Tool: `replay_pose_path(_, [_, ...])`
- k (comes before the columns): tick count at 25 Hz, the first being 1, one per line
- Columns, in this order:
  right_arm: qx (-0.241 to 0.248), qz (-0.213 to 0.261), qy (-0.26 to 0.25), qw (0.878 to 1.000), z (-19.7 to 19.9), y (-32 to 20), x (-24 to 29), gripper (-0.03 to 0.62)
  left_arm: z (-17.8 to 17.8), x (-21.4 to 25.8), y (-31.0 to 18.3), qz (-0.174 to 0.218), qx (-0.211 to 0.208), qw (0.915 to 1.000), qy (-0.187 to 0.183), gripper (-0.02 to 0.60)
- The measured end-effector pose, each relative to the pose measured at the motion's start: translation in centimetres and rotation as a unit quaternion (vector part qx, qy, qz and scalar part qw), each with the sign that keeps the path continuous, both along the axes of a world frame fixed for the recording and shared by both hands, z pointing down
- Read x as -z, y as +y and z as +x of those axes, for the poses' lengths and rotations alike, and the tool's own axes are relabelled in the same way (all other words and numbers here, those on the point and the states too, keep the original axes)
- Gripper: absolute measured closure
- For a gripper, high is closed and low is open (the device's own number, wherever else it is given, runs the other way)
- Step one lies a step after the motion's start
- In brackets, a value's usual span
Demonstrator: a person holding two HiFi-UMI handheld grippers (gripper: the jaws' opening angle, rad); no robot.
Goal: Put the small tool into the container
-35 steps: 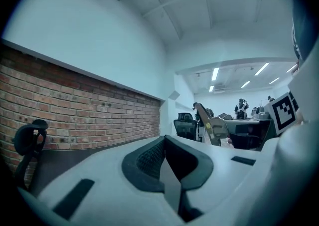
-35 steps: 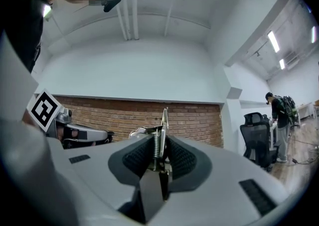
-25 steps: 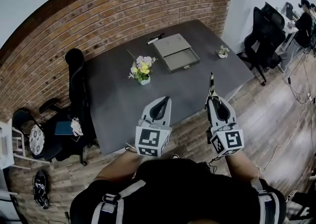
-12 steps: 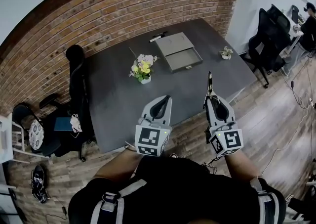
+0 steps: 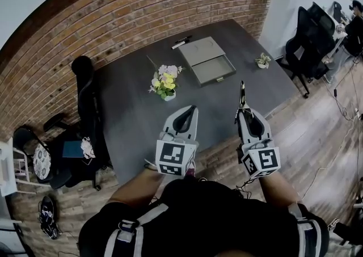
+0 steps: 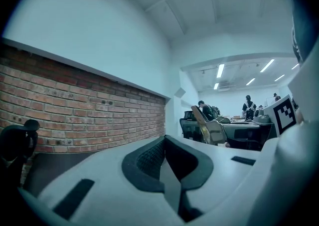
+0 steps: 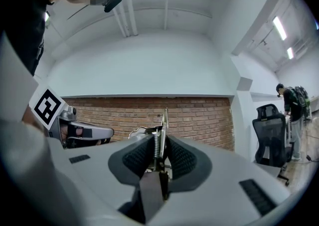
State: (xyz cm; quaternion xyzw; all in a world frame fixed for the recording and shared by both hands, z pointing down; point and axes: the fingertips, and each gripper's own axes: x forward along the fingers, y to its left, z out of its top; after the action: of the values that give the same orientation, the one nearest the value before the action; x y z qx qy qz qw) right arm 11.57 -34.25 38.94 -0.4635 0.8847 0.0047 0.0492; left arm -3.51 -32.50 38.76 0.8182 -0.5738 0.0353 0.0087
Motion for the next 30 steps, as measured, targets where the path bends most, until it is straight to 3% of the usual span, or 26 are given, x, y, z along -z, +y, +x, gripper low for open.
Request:
replay_pose_path(14, [-0.035,-0.005,0.009,0.999,-5.2,-7.0,0.1,0.511,-5.5,-0.4,-7.5,-0.001,-0.029,0.9994,0.021,0.572])
replay_pose_path(25, [-0.038,-0.019,0.018,0.999,-5.2,-9.4,-0.2,0.511,-5.2,-1.6,-9.5,-0.011,-0.034,0.999,0.027,0.572])
replay_pose_path(30, [-0.022,-0.016,0.021,0.999,-4.8,-10.5,-0.2,0.511,-4.8,-1.5,-10.2,-0.004,-0.016,0.9995,0.028,0.572])
